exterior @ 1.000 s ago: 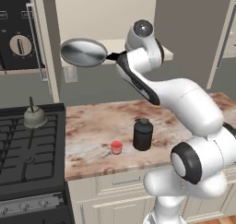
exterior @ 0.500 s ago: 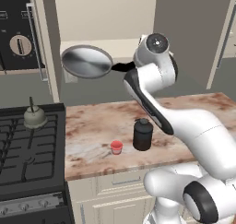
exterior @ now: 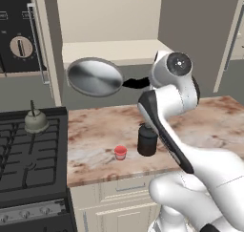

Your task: Pick the pan from the cabinet and place it on the stove. Then turn on the stove burner for the pan.

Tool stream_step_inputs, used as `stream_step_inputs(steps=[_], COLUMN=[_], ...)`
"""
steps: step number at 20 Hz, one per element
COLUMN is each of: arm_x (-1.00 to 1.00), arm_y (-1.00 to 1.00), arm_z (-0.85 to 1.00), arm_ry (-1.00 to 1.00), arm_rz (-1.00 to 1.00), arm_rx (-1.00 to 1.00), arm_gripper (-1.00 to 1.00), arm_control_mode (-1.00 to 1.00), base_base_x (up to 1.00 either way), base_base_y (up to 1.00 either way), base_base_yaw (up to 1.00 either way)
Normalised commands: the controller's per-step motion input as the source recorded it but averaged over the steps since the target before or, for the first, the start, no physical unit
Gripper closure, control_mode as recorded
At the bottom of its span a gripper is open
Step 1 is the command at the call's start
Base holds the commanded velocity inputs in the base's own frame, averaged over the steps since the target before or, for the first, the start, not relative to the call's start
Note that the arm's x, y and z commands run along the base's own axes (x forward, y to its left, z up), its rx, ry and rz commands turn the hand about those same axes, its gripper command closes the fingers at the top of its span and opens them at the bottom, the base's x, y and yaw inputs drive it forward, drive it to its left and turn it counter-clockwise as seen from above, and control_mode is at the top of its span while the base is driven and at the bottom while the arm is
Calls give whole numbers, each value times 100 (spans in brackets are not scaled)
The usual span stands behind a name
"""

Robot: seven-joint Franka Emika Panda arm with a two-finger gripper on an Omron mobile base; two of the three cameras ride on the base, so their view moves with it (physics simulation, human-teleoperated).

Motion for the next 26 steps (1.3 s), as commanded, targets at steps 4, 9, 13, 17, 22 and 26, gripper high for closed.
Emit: stream_step_inputs(steps=[4,9,13,17,22,26], arm_x=[-63,-63,-54,-54,-49,-29], arm_y=[-7,-6,-1,0,0,5], arm_z=[-24,-25,-23,-23,-27,-15], arm_ry=[0,0,2,1,1,3], arm_rz=[0,0,0,0,0,0], arm_rx=[0,0,0,0,0,0], arm_gripper=[100,100,100,100,100,100], arm_control_mode=[-100,-100,-100,-100,-100,-100], base_base_x=[0,0,0,0,0,0], base_base_y=[0,0,0,0,0,0], base_base_yaw=[0,0,0,0,0,0])
